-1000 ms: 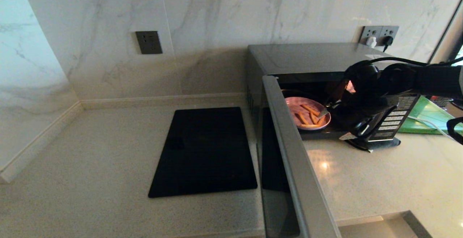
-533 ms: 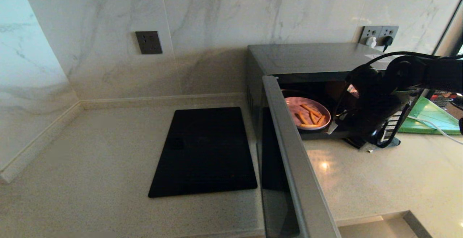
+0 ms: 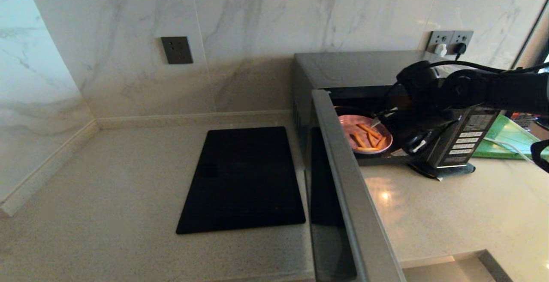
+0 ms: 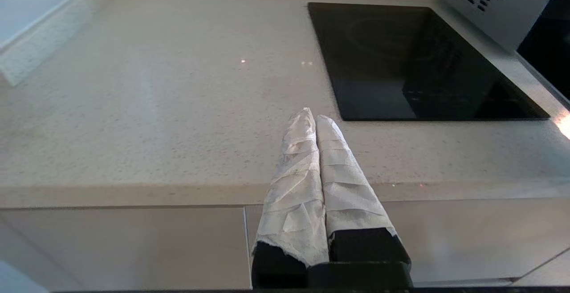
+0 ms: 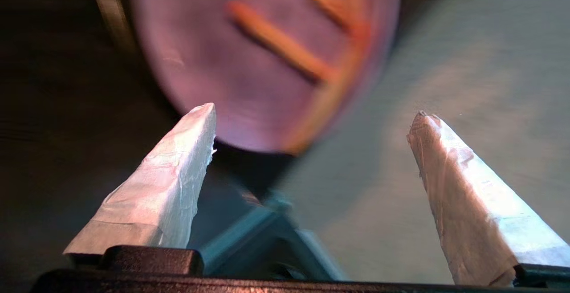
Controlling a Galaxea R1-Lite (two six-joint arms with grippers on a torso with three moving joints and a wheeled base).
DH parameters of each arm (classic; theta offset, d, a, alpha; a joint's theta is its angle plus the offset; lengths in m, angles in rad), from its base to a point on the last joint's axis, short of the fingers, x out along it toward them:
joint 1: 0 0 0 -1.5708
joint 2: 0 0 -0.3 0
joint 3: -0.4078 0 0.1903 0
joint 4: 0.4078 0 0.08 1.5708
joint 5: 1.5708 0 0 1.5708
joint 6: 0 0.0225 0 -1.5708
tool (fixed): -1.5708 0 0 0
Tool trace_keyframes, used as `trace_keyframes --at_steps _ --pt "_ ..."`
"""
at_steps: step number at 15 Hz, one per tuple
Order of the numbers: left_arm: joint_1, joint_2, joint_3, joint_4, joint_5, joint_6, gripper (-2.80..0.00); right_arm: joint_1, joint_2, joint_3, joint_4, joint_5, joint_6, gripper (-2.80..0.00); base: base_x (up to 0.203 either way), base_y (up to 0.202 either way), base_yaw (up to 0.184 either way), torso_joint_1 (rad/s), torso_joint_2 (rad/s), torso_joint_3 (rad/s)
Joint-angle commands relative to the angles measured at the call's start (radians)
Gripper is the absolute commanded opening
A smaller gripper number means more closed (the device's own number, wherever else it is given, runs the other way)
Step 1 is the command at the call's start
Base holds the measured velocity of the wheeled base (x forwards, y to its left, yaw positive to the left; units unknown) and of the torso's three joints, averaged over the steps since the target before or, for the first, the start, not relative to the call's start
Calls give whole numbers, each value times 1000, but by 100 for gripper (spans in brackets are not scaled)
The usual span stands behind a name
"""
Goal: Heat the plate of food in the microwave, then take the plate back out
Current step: Take the plate out of the microwave
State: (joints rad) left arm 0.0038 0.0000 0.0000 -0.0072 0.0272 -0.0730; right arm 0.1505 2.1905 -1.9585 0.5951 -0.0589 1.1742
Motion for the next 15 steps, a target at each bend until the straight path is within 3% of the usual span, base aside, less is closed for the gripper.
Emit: trace_keyframes --at_steps 1,5,9,11,15 --pt "1 2 0 0 0 -1 -280 3 20 -2 -48 2 38 0 0 0 0 0 0 0" --pt "1 2 0 0 0 -1 -280 1 21 -7 -62 -4 39 0 0 0 0 0 0 0" --pt "1 2 0 0 0 -1 -280 -25 -6 -5 43 -53 41 0 0 0 0 0 0 0" --pt "1 2 0 0 0 -1 -280 -32 -10 -6 83 -76 92 0 0 0 0 0 0 0" --pt "1 2 0 0 0 -1 -280 -32 1 -7 84 -101 108 0 0 0 0 0 0 0"
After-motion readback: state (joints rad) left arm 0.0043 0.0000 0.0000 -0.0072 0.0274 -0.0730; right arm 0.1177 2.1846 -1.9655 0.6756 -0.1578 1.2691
